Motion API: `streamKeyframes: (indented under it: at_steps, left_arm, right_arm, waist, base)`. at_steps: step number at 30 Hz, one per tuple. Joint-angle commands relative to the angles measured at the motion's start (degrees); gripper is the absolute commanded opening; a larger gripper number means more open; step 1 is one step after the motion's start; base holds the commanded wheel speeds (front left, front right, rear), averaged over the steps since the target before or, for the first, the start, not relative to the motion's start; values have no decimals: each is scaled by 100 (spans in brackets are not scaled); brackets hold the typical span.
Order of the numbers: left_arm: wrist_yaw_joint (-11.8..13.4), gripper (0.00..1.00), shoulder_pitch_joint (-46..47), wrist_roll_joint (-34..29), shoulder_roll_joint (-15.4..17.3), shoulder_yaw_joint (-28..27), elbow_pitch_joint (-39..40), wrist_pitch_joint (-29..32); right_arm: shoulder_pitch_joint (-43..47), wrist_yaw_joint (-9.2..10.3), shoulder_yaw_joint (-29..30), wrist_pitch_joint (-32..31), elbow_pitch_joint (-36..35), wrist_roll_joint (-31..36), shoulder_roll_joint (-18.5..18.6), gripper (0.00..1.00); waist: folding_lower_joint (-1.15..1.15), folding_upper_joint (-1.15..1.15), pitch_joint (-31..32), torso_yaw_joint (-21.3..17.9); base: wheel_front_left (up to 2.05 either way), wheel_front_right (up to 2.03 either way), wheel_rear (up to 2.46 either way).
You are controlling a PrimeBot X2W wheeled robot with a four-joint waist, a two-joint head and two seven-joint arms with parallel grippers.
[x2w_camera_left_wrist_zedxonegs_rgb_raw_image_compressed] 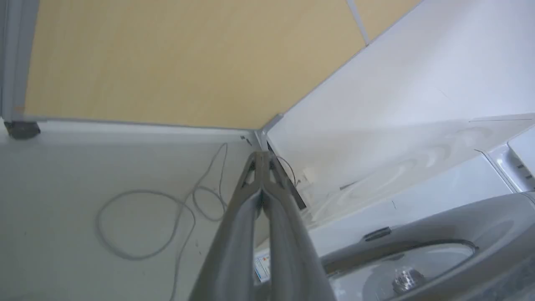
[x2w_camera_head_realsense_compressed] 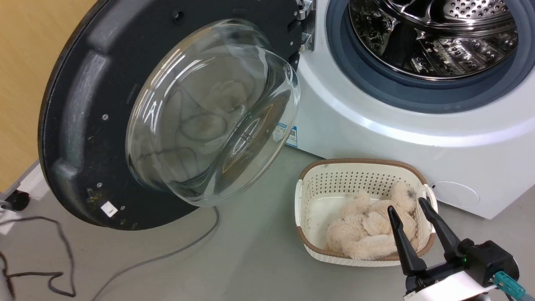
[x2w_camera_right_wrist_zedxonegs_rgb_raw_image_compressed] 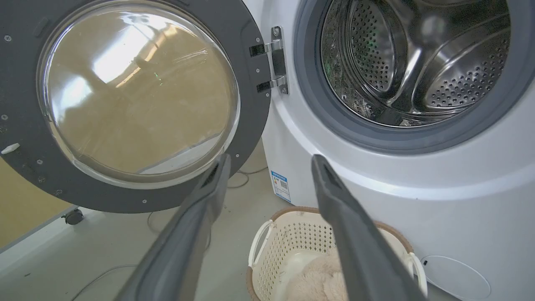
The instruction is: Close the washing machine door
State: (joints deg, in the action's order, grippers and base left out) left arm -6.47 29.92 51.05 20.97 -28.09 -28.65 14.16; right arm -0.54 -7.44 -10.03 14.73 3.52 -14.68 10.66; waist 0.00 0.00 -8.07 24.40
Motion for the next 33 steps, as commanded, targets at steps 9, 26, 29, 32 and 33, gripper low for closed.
streamKeyframes:
  at_steps: [9, 26, 29, 32, 33]
  left_arm:
    - [101, 0, -11, 1371, -537, -154, 30, 1779]
    - [287, 0, -1529, 2163, -1346, 556, 2095, 3847]
    - [413, 0, -1867, 2198, -1565, 823, 2561, 4010]
    - [540, 0, -2205, 2266, -1703, 1150, 2999, 4118]
    - [589, 0, -2301, 2317, -1733, 1253, 3123, 4130]
  right_arm:
    - [-81, -5, 34, 27, 32, -28, -65, 100]
    - [124, -5, 294, 27, 151, -82, -327, 100]
    - [154, -5, 343, 27, 150, -78, -350, 100]
    - [177, -5, 376, 27, 153, -64, -358, 100]
    - [177, -5, 379, 27, 156, -57, -359, 100]
  waist:
    - [0, 0, 72, -32]
    - [0, 0, 612, -409]
    - [0, 0, 658, -557]
    - [0, 0, 673, -725]
    - [0, 0, 667, -800]
  base:
    - [0, 0, 0]
    - [0, 0, 0]
    - [0, 0, 0]
    - [0, 0, 0]
    - [0, 0, 0]
